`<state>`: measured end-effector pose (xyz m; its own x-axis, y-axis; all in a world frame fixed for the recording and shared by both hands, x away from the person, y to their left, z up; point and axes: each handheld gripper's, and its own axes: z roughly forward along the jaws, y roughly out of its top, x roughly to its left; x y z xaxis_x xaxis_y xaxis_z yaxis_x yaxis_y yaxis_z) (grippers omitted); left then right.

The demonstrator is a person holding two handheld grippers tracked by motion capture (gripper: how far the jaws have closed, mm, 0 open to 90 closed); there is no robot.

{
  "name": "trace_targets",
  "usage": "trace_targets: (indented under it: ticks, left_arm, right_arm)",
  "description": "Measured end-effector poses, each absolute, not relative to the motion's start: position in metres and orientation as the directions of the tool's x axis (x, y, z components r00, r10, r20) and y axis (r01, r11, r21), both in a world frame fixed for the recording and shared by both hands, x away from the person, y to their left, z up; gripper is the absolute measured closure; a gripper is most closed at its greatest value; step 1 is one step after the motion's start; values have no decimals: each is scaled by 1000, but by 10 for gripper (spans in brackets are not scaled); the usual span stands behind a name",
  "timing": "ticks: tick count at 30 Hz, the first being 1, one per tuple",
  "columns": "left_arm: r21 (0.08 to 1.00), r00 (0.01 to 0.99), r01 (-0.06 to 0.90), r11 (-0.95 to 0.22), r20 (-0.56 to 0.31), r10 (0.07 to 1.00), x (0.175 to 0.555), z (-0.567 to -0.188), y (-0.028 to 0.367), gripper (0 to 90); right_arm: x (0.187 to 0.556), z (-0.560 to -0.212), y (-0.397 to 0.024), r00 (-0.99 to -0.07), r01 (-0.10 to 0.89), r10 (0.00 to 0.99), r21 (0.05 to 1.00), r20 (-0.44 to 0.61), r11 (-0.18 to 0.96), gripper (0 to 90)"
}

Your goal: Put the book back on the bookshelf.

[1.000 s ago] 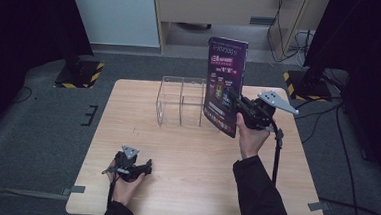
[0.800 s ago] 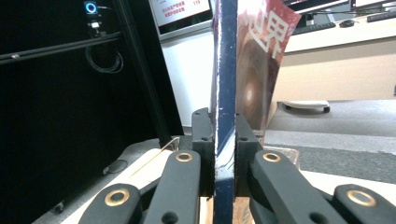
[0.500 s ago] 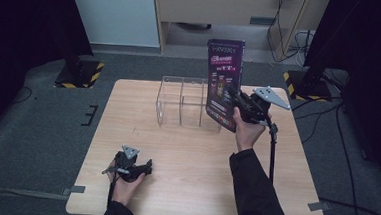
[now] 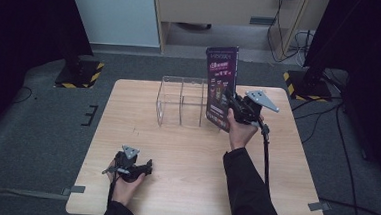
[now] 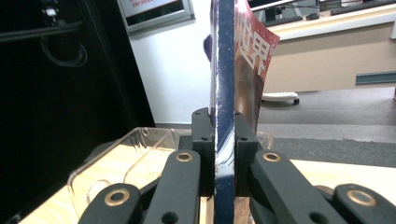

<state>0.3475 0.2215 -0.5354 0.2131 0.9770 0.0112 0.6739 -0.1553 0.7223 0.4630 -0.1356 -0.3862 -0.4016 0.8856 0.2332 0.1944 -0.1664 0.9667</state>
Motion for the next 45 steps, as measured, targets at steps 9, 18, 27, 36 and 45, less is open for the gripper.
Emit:
trace_targets:
  ticks: [9, 18, 27, 36, 45]
  left_arm:
    - [722, 213, 674, -155, 11, 977, 348, -535, 221, 137]
    - [722, 213, 674, -155, 11, 977, 348, -535, 221, 137]
    - [723, 214, 673, -156, 11, 977, 347, -535, 221, 136]
    - [722, 214, 674, -156, 11, 977, 347, -535, 221, 134]
    - [722, 214, 674, -156, 11, 977, 347, -535, 221, 132]
  right_arm:
    - [462, -413, -122, -403, 191, 890, 971, 210, -143, 842]
    - [458, -427, -113, -406, 145, 897, 981, 174, -125, 842]
    - [463, -431, -111, -388, 130, 907, 984, 166, -125, 842]
    - [453, -436, -118, -405, 151, 901, 983, 157, -104, 838]
    - [437, -440, -128, -426, 213, 892, 975, 152, -65, 837]
